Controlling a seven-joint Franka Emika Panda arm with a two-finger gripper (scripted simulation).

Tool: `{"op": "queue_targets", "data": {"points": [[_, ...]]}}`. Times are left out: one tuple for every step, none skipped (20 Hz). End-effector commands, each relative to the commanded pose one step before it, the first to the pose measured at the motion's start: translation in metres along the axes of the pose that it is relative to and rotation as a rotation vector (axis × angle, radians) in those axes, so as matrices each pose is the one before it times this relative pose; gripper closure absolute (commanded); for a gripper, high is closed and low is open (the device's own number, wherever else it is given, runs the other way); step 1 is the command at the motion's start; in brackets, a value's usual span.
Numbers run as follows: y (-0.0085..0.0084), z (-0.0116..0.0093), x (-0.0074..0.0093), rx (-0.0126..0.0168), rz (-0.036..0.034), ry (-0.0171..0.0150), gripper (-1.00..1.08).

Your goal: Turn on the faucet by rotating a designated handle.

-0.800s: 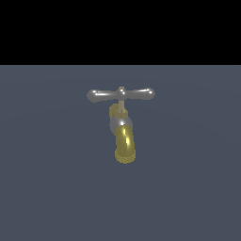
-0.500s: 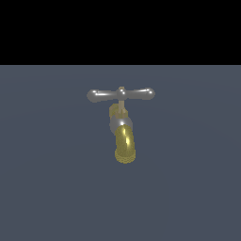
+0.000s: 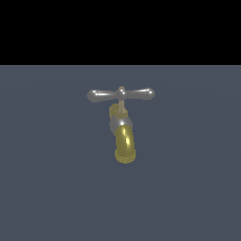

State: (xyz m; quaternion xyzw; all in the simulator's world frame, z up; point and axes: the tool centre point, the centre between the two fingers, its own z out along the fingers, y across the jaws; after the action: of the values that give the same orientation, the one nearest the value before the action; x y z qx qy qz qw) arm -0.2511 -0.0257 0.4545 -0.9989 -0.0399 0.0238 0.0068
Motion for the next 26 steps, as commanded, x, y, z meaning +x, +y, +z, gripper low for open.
{"op": "queue_targets", "data": {"points": [[0.00596, 0.00673, 0.00182, -0.00138, -0.04189, 0.00027, 1.08], [0.00278, 0.00308, 0.00085, -0.00064, -0.01935, 0.00021, 1.08], [0.00296, 0.00327, 0.00090, -0.00068, -0.02054, 0.00023, 1.08], [0.00313, 0.00346, 0.00096, -0.00073, -0.02175, 0.00024, 1.08], [0.00330, 0.00364, 0.00101, -0.00077, -0.02288, 0.00025, 1.08], [0.00336, 0.00371, 0.00103, -0.00079, -0.02327, 0.00026, 1.08], [0.00337, 0.00372, 0.00104, -0.00080, -0.02332, 0.00026, 1.08], [0.00339, 0.00372, 0.00104, -0.00080, -0.02336, 0.00026, 1.08], [0.00340, 0.00373, 0.00105, -0.00081, -0.02339, 0.00026, 1.08], [0.00341, 0.00374, 0.00105, -0.00082, -0.02342, 0.00026, 1.08], [0.00342, 0.00374, 0.00106, -0.00083, -0.02346, 0.00026, 1.08], [0.00343, 0.00375, 0.00106, -0.00083, -0.02350, 0.00026, 1.08], [0.00345, 0.00375, 0.00107, -0.00084, -0.02353, 0.00026, 1.08], [0.00346, 0.00376, 0.00107, -0.00085, -0.02356, 0.00026, 1.08], [0.00347, 0.00377, 0.00107, -0.00086, -0.02359, 0.00026, 1.08], [0.00348, 0.00377, 0.00108, -0.00086, -0.02362, 0.00026, 1.08], [0.00349, 0.00378, 0.00108, -0.00087, -0.02364, 0.00026, 1.08], [0.00350, 0.00378, 0.00109, -0.00088, -0.02366, 0.00026, 1.08], [0.00351, 0.00378, 0.00109, -0.00089, -0.02369, 0.00025, 1.08], [0.00352, 0.00379, 0.00110, -0.00089, -0.02370, 0.00025, 1.08], [0.00353, 0.00379, 0.00110, -0.00090, -0.02371, 0.00025, 1.08], [0.00354, 0.00379, 0.00110, -0.00091, -0.02372, 0.00025, 1.08], [0.00354, 0.00379, 0.00111, -0.00092, -0.02372, 0.00024, 1.08], [0.00355, 0.00379, 0.00111, -0.00092, -0.02372, 0.00024, 1.08], [0.00355, 0.00379, 0.00112, -0.00093, -0.02371, 0.00023, 1.08], [0.00356, 0.00379, 0.00112, -0.00093, -0.02369, 0.00023, 1.08]]}}
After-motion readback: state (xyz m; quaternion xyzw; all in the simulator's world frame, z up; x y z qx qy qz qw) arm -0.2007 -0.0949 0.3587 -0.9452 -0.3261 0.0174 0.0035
